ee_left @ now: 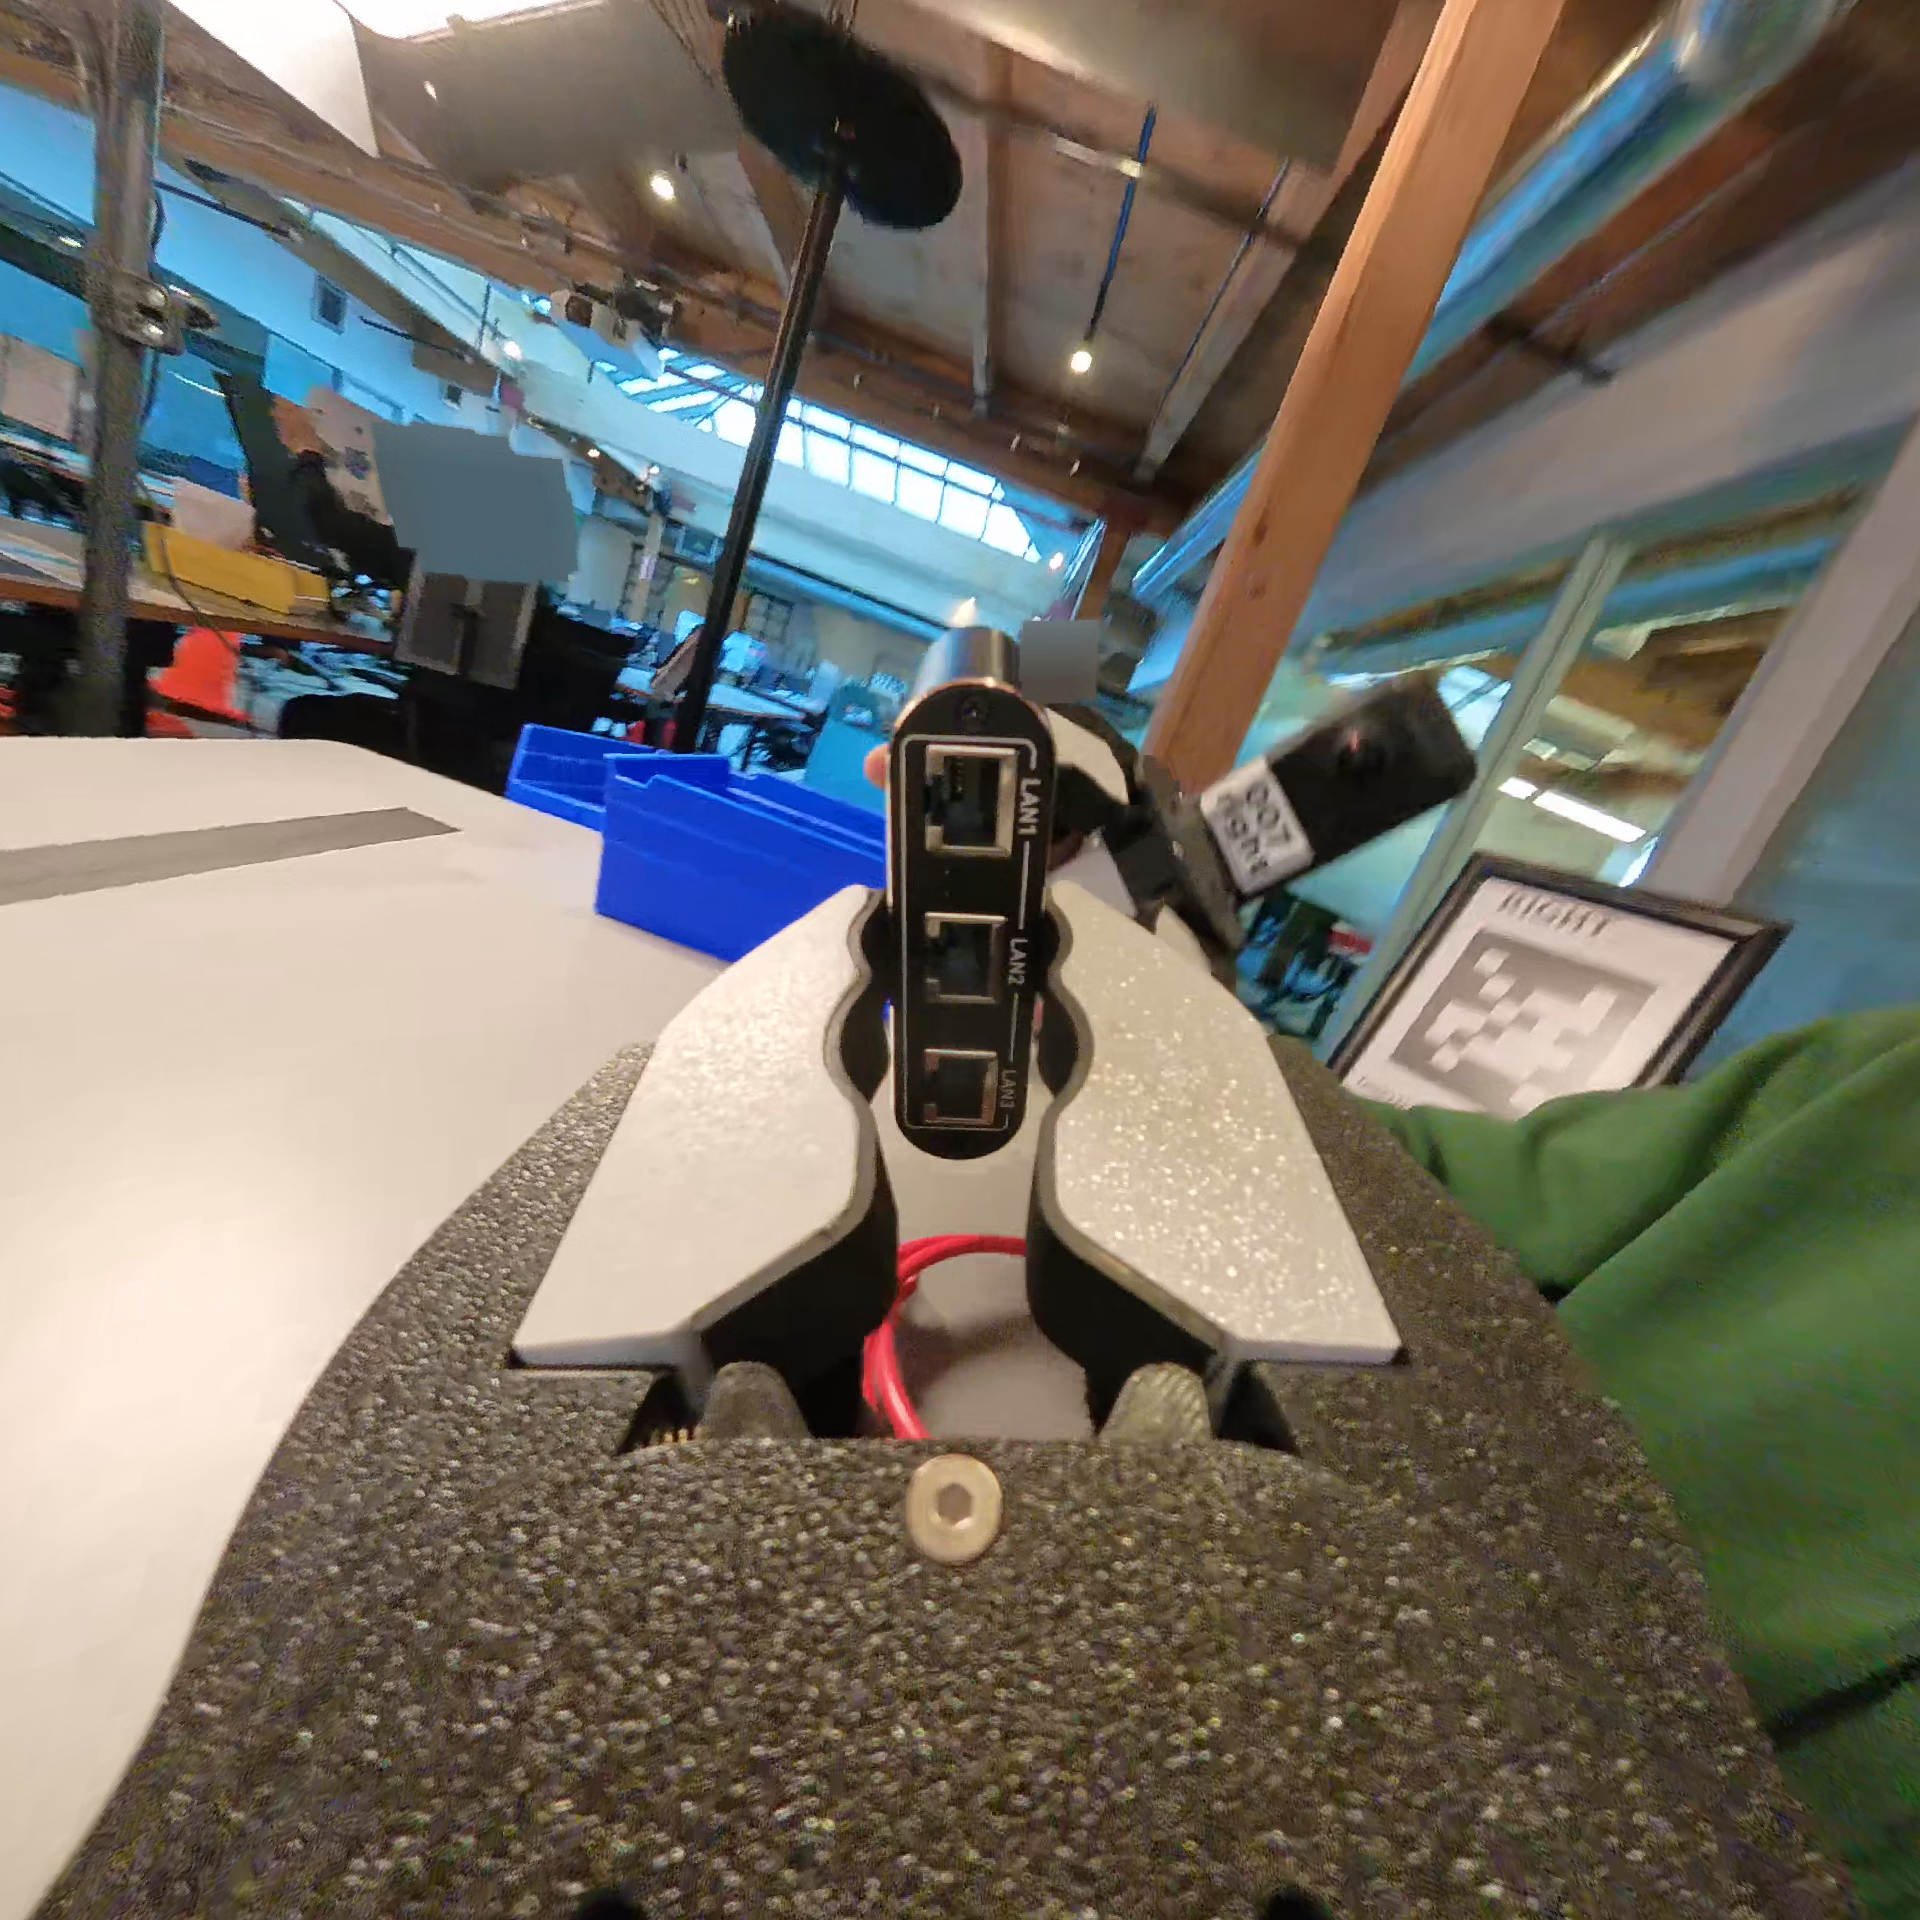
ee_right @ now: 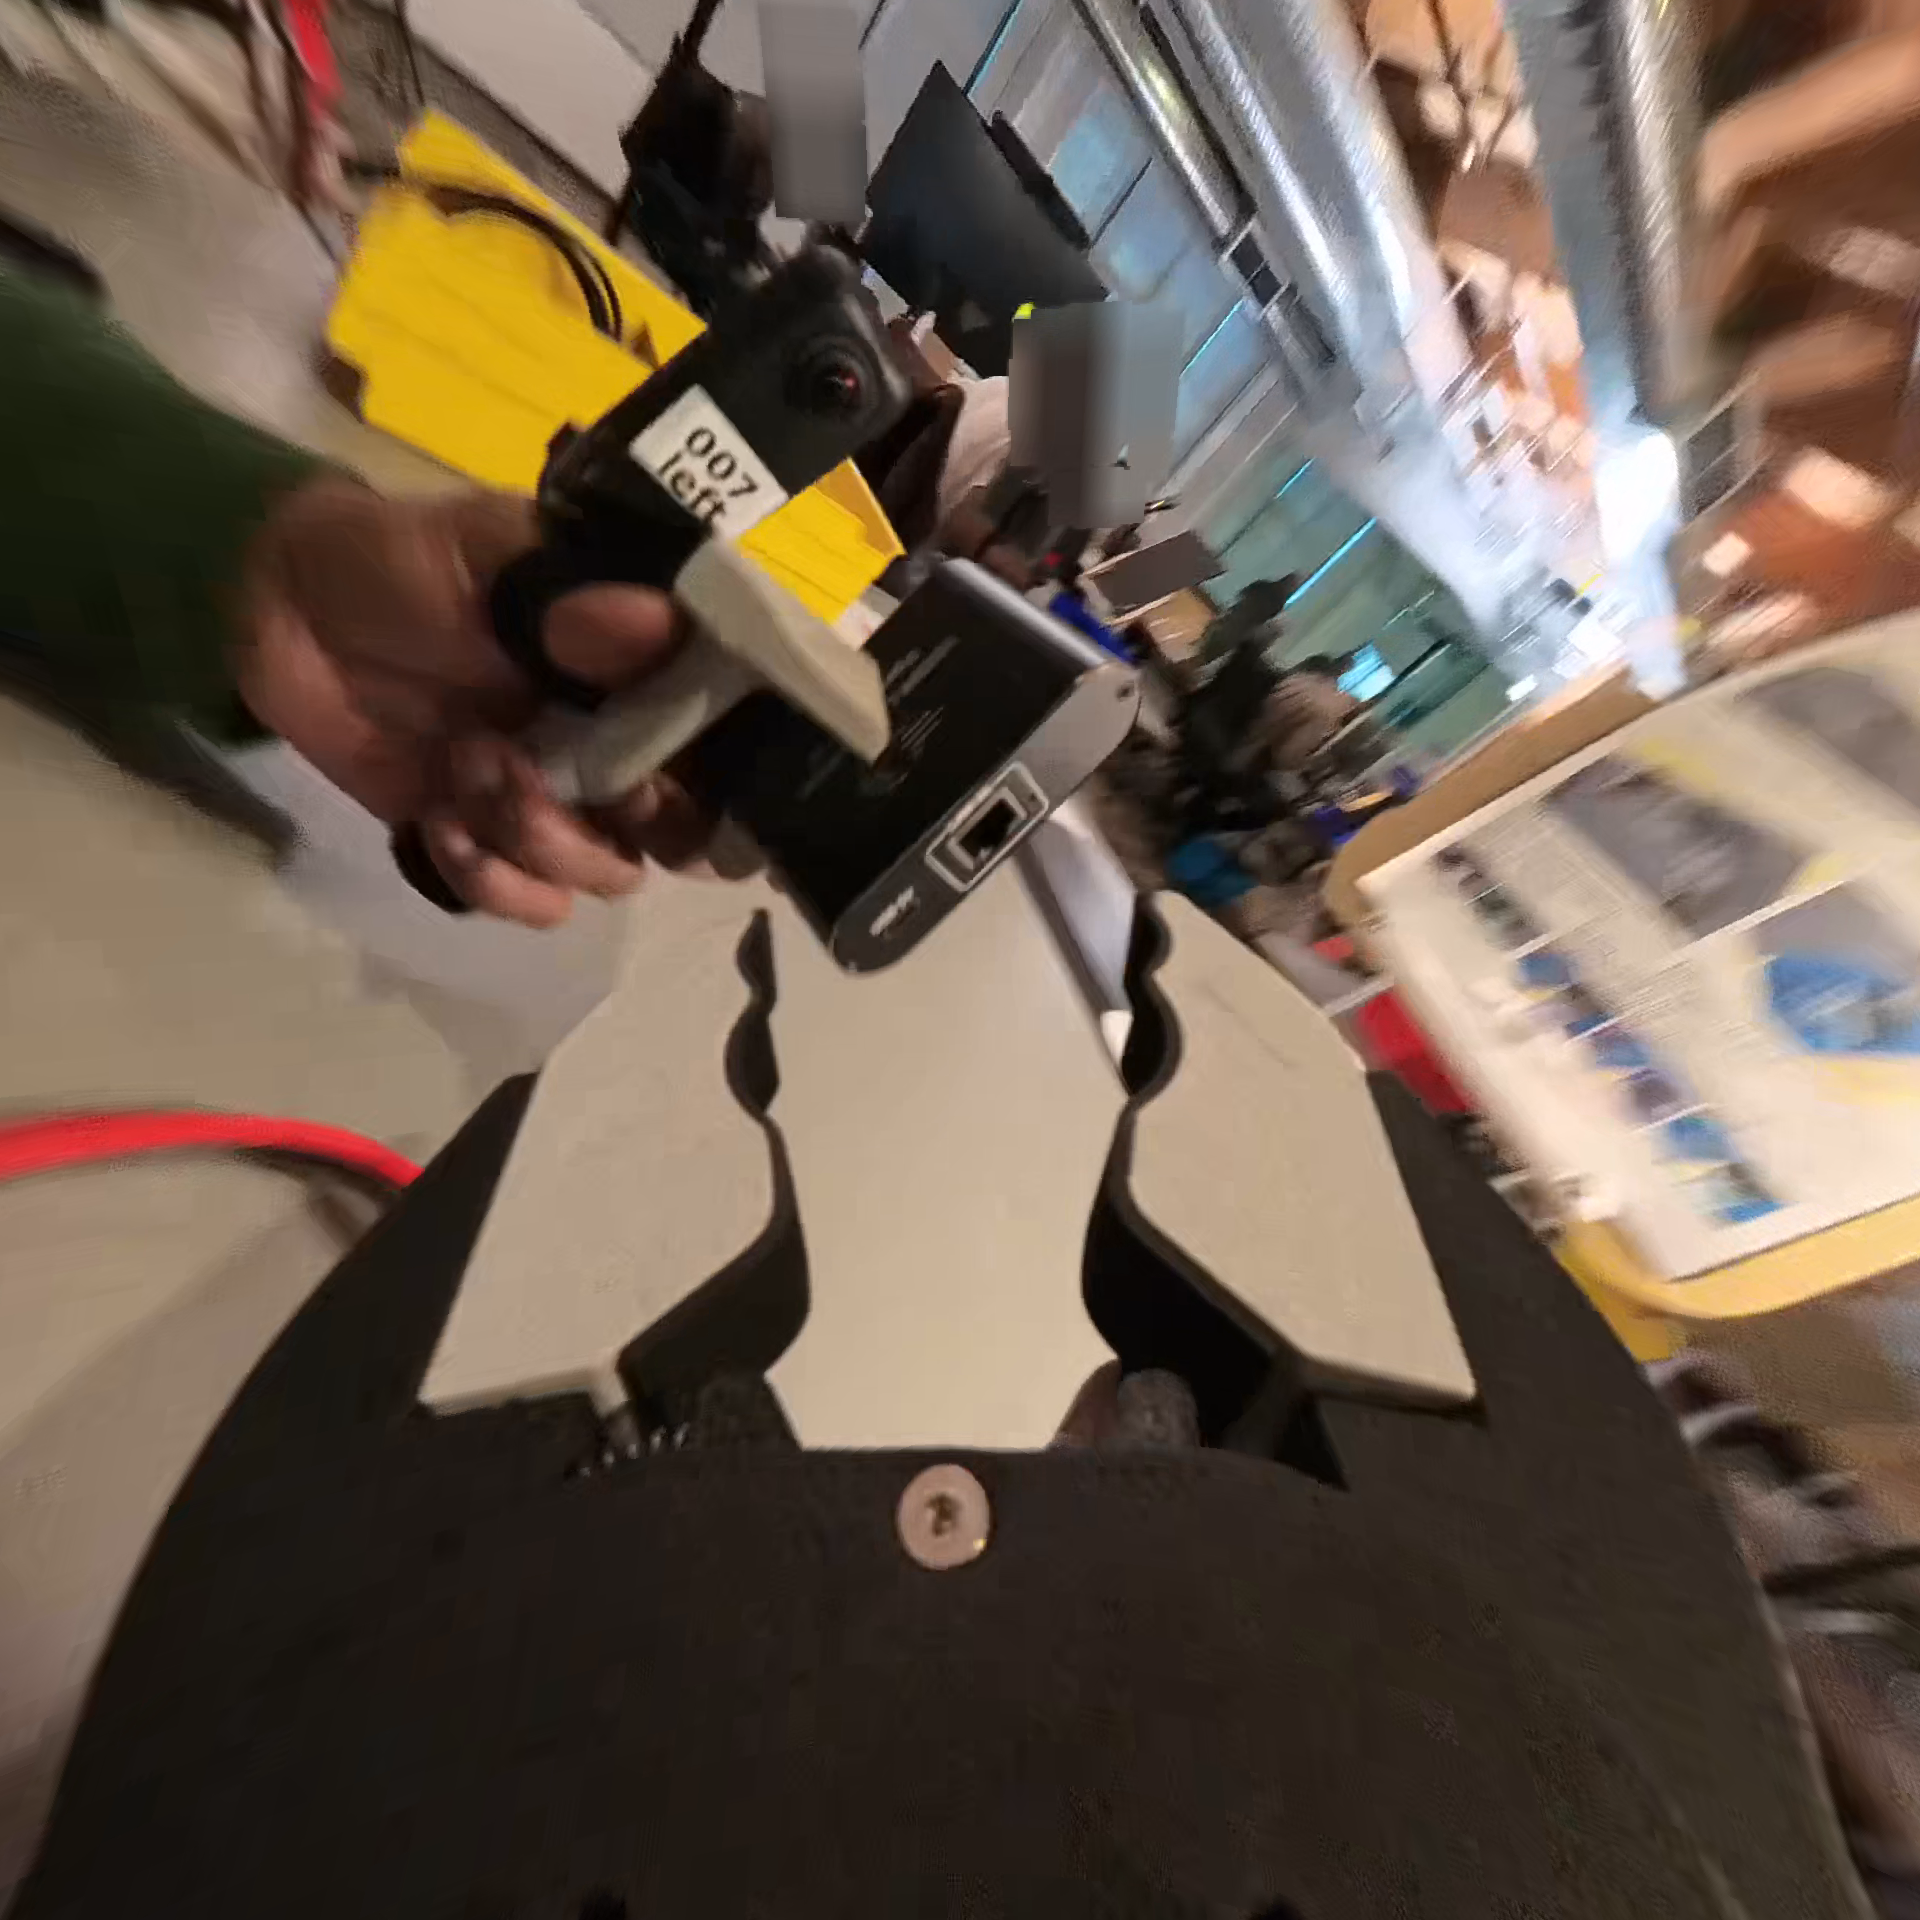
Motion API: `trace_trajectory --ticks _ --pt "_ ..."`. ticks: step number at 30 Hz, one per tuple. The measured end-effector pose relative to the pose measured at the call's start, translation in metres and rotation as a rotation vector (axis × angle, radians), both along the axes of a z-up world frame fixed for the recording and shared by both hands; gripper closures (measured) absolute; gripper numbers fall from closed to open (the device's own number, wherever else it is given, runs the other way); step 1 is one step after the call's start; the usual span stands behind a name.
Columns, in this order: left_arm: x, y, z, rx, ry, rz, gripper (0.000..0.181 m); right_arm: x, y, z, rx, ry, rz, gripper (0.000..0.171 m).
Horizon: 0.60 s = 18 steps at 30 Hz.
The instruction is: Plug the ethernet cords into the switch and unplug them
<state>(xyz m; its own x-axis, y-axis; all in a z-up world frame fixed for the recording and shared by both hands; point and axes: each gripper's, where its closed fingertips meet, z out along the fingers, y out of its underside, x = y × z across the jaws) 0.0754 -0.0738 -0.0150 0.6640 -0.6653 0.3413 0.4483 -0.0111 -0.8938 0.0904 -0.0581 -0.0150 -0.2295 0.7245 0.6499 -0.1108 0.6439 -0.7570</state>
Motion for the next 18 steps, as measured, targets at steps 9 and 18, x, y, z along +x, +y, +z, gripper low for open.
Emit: trace_trajectory --ticks 9,18 --pt "0.043 -0.009 -0.029 -0.147 0.048 -0.297 0.156 0.001 -0.024 -0.024 0.330 0.020 0.008 0.076" --pt "0.051 -0.009 -0.044 -0.189 0.122 -0.315 0.155 0.000 -0.029 -0.044 0.395 -0.062 0.028 0.078"
